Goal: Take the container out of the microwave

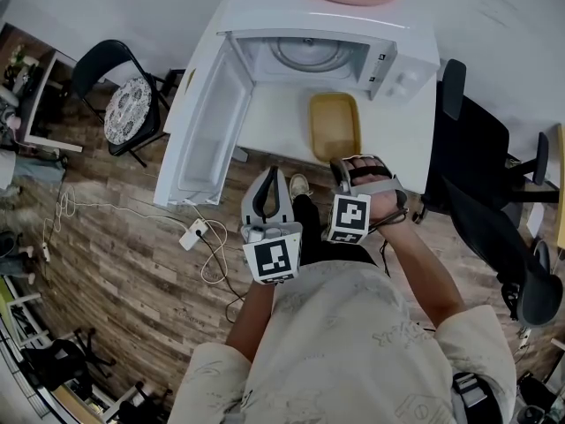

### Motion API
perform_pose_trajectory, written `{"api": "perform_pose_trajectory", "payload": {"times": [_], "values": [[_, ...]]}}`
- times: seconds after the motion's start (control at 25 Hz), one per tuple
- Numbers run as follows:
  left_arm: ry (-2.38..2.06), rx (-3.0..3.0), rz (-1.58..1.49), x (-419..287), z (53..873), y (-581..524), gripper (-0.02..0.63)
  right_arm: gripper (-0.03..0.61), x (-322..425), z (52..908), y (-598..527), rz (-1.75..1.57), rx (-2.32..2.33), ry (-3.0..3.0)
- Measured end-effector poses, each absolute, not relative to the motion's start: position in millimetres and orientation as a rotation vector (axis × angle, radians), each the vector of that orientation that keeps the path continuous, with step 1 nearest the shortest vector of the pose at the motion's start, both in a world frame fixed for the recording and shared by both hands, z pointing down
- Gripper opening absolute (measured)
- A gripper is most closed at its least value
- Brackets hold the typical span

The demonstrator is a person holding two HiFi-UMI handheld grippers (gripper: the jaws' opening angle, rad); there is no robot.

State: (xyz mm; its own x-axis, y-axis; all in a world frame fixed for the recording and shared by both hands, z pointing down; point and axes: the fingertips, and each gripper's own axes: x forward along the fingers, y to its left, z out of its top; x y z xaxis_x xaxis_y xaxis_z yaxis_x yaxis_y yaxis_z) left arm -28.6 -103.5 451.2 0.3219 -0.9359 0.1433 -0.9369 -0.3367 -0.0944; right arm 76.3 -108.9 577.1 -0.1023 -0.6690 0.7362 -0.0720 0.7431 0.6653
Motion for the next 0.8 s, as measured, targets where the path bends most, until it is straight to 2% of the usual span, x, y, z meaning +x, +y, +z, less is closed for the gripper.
{"api": "perform_pose_trajectory", "payload": {"times": [0.8], "values": [[-1.811, 2.576, 0.233, -20.9, 441.8, -110.0, 0.009, 0.026, 84.3, 543.8, -113.1, -0.562, 0.646, -1.634]]}}
